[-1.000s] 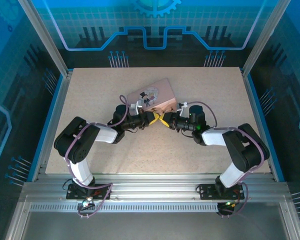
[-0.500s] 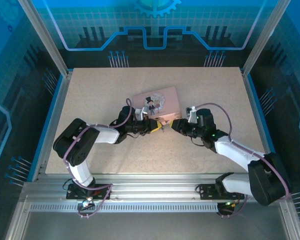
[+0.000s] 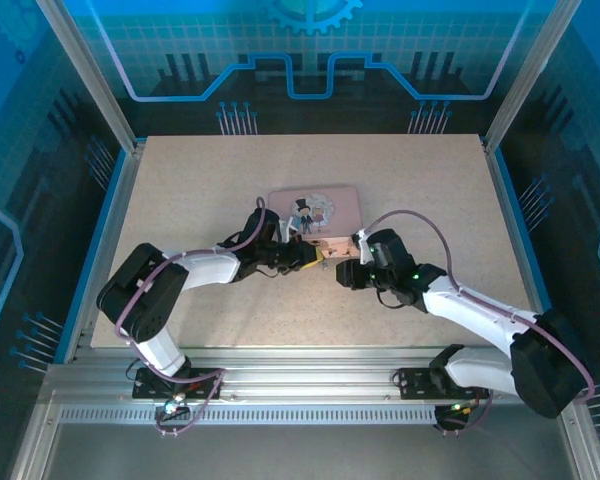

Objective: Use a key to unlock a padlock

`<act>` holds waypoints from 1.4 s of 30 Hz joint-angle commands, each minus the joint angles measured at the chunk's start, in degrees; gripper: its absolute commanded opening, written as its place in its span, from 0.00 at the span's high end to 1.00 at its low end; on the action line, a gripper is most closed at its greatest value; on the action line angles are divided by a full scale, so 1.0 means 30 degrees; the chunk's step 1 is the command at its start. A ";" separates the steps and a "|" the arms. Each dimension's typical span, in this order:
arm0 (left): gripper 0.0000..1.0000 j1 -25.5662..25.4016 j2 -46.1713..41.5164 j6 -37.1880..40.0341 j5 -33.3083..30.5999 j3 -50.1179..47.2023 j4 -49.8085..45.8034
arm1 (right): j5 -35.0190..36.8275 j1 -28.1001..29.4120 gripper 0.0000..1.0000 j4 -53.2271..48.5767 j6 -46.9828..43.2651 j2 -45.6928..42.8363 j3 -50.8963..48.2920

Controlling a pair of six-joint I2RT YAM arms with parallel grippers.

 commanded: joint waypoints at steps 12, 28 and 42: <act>0.89 -0.0140 -0.0939 0.0102 0.0220 0.1146 -0.1235 | 0.2560 0.1796 0.57 -0.0732 -0.3503 0.3310 0.3277; 0.89 -0.0078 -0.0917 0.0032 0.0514 0.1234 -0.1090 | 0.2411 0.2126 0.58 -0.1334 -0.4568 0.5514 0.4944; 0.87 -0.0022 -0.0910 -0.0190 0.0689 0.0941 -0.0550 | 0.2411 0.2213 0.95 -0.1577 -0.4807 0.6337 0.5642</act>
